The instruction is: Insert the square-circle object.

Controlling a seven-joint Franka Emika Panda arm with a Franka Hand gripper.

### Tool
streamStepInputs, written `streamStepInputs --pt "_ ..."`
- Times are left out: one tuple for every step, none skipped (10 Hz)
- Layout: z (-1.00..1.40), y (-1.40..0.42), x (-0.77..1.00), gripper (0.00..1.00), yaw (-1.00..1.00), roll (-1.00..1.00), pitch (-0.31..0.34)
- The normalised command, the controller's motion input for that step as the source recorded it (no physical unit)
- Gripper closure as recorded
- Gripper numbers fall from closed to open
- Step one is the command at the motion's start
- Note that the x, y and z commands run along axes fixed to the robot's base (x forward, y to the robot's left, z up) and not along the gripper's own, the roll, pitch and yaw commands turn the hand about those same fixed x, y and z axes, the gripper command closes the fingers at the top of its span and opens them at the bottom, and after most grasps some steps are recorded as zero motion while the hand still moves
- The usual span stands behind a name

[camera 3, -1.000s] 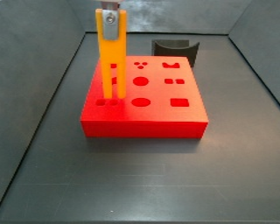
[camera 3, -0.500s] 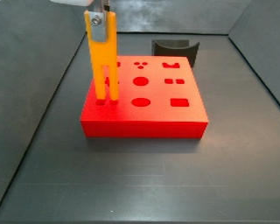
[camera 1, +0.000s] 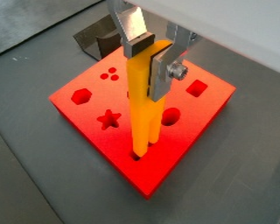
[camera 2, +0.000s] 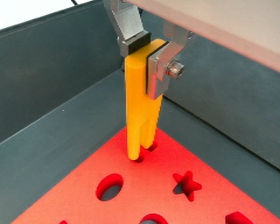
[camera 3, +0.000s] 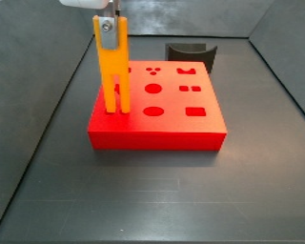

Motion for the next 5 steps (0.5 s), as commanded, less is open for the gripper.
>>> streamStepInputs --pt "-0.01 0.12 -0.07 1.0 0.0 -0.02 -0.116" --pt "0.0 0.07 -0.07 1.0 0.0 0.0 -0.099" --pt "-0.02 0.0 0.0 1.0 0.0 -0.04 -0.116" --pt "-0.08 0.0 0.0 1.0 0.0 -0.07 -0.13" --pt "-0.09 0.0 0.0 1.0 0.01 -0.09 -0.124"
